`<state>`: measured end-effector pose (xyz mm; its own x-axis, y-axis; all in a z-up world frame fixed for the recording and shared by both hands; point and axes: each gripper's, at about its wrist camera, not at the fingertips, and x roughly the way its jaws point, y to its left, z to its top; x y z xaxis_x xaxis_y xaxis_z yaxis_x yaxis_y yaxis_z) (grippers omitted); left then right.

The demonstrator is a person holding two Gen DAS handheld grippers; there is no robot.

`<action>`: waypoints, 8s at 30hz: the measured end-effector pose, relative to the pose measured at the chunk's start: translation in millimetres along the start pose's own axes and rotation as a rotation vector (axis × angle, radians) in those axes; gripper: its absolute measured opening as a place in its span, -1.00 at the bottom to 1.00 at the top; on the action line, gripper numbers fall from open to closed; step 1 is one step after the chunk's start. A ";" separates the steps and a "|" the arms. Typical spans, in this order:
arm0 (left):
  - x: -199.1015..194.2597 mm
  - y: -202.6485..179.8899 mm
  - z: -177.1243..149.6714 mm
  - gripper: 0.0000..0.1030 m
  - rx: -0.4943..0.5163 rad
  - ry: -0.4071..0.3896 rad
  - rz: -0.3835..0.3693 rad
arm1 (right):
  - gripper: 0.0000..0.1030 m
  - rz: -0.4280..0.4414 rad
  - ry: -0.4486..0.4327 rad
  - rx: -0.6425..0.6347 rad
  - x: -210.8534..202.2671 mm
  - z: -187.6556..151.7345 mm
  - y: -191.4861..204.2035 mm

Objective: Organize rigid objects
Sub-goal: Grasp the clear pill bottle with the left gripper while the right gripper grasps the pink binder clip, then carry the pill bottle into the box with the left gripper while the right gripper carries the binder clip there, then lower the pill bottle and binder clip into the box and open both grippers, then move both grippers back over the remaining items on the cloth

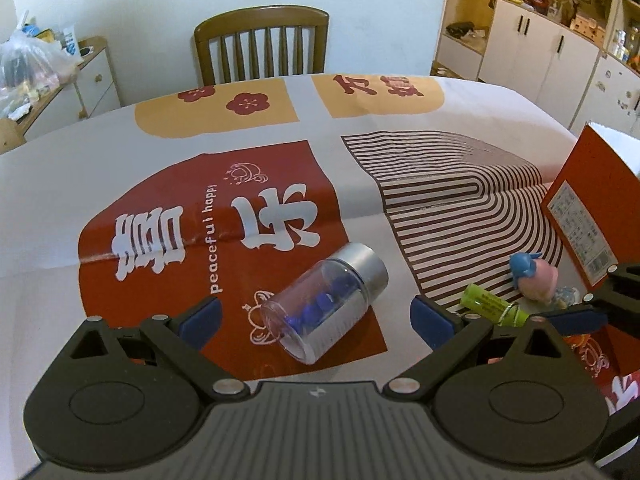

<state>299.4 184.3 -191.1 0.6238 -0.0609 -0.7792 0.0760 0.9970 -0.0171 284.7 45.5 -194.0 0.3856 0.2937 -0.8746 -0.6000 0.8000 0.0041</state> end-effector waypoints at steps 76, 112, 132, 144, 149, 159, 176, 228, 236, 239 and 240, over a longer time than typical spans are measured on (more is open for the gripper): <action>-166.9 -32.0 20.0 0.06 -0.140 -0.062 -0.081 | -0.05 0.205 -0.097 -0.140 -179.4 -9.7 1.8; -67.5 -317.1 97.6 0.06 0.051 0.032 -0.109 | -0.05 0.095 0.010 -0.086 -186.1 -101.6 -260.4; 48.8 -348.6 101.3 0.06 0.078 0.178 -0.078 | -0.05 0.127 0.126 -0.036 -112.3 -126.9 -290.3; 66.8 -356.8 96.1 0.05 0.083 0.253 -0.074 | -0.03 0.141 0.144 -0.013 -104.7 -128.1 -298.4; 63.0 -358.0 94.0 0.05 0.081 0.256 -0.090 | -0.02 0.140 0.137 -0.005 -104.8 -126.4 -296.0; 26.4 -353.2 93.3 0.31 0.060 0.201 -0.103 | 0.20 0.157 0.090 -0.006 -127.3 -125.8 -296.9; -91.2 -318.4 75.3 0.32 0.035 0.011 -0.087 | 0.57 0.207 -0.050 -0.055 -189.2 -115.3 -272.0; -97.3 -83.4 -43.3 0.94 0.007 0.005 -0.099 | 0.75 0.213 0.086 0.118 -57.4 54.5 -82.7; -70.3 -86.5 -48.8 0.94 0.068 0.033 -0.111 | 0.37 0.154 0.178 0.104 -24.4 50.7 -90.1; -60.2 -90.2 -51.1 0.92 0.101 0.041 -0.103 | 0.24 0.130 0.203 0.104 -14.1 47.5 -92.6; -57.5 -90.5 -51.4 0.92 0.101 0.041 -0.102 | 0.19 0.120 0.209 0.102 -10.6 45.8 -93.3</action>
<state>216.6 100.1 -177.1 0.5764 -0.1578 -0.8018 0.2168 0.9756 -0.0362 368.7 -8.3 -162.8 0.1561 0.2834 -0.9462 -0.5548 0.8177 0.1534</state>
